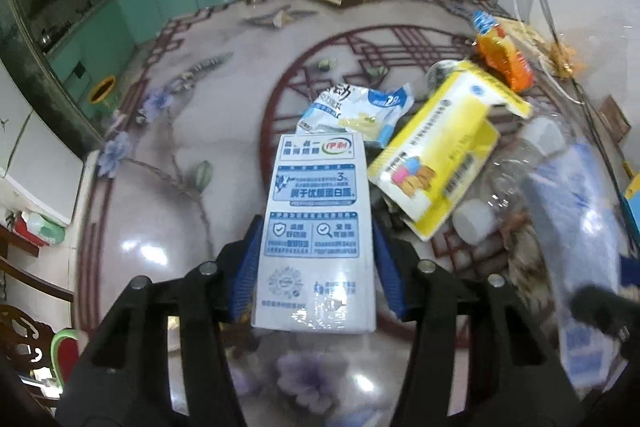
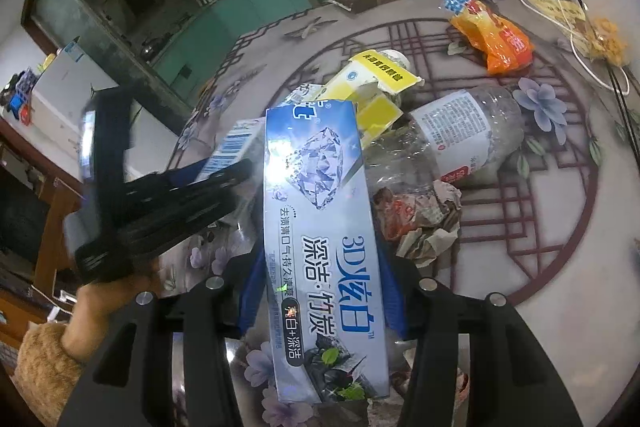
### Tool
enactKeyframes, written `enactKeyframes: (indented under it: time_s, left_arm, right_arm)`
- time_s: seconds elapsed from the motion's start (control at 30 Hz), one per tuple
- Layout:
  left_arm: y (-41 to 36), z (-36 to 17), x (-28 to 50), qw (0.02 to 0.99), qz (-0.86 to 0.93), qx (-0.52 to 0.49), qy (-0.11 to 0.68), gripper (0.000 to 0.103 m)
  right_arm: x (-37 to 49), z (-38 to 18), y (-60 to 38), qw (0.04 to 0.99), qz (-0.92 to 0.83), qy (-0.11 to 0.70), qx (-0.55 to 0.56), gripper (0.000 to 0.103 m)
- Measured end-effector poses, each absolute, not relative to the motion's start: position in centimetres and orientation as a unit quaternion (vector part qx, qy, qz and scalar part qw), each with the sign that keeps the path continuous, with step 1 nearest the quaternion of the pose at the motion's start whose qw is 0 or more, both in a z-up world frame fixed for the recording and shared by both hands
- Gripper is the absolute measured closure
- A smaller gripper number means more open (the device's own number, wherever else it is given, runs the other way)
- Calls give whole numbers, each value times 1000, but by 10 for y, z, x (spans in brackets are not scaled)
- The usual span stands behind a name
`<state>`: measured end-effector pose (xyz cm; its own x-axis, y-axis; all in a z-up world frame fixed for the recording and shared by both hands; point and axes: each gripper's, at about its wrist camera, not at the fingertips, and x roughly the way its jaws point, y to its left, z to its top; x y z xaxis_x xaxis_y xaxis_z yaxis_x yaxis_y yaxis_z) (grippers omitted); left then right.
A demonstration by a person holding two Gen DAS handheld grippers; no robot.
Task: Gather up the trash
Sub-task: 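Lift the milk carton and toothpaste box and carry them toward the bucket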
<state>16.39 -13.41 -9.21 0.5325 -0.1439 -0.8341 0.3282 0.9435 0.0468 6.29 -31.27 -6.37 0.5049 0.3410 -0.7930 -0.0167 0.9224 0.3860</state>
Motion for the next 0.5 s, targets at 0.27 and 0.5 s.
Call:
enactKeyframes:
  time_s: [0.27,0.5]
  left_arm:
    - [-85,-52,90,879,-161,67,443,53]
    - [-46,-28,34,899,-161,21,407,52]
  right_arm:
    - [51,-57,-291,864,109,477,118,55]
    - [34,-45,-281,870,123,462,121,55]
